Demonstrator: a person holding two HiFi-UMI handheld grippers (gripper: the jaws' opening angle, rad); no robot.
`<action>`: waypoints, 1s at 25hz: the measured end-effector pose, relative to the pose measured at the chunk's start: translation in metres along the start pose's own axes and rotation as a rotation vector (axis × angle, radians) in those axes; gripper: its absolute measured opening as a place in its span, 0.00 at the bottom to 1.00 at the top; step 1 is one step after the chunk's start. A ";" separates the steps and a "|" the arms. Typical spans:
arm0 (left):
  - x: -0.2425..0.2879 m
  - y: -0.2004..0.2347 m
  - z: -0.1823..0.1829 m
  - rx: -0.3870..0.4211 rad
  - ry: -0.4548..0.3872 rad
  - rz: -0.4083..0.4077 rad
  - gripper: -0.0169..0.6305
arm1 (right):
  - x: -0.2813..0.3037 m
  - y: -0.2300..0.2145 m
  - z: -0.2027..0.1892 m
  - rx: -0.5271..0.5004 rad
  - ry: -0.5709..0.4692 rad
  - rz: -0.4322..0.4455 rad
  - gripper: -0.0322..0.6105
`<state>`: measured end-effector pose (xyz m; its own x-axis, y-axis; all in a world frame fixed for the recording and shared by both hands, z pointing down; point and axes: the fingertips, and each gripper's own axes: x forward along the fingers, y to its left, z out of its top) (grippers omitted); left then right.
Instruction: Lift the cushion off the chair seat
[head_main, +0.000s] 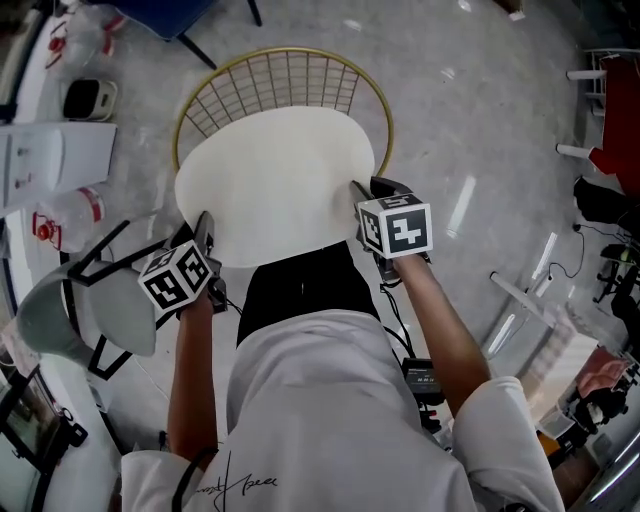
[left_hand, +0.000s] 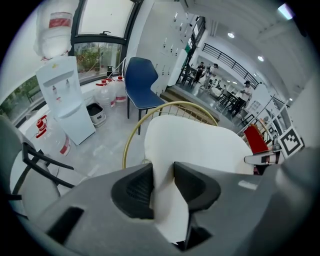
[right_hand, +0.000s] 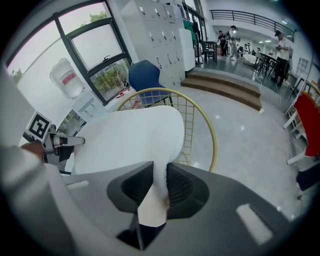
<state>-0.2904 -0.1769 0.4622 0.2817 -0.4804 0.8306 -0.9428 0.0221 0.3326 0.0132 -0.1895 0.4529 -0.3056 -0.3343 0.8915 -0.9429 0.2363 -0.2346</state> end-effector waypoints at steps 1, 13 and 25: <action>-0.002 -0.001 0.002 0.001 -0.005 -0.002 0.22 | -0.003 0.001 0.002 -0.004 -0.005 0.000 0.17; -0.035 -0.001 0.007 -0.011 -0.032 -0.019 0.22 | -0.033 0.021 0.010 -0.054 -0.013 0.012 0.16; -0.057 0.001 0.018 -0.011 -0.067 -0.044 0.22 | -0.049 0.037 0.021 -0.073 -0.029 0.028 0.16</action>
<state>-0.3111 -0.1653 0.4068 0.3096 -0.5383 0.7838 -0.9277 0.0097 0.3731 -0.0098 -0.1832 0.3921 -0.3363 -0.3524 0.8733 -0.9221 0.3117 -0.2293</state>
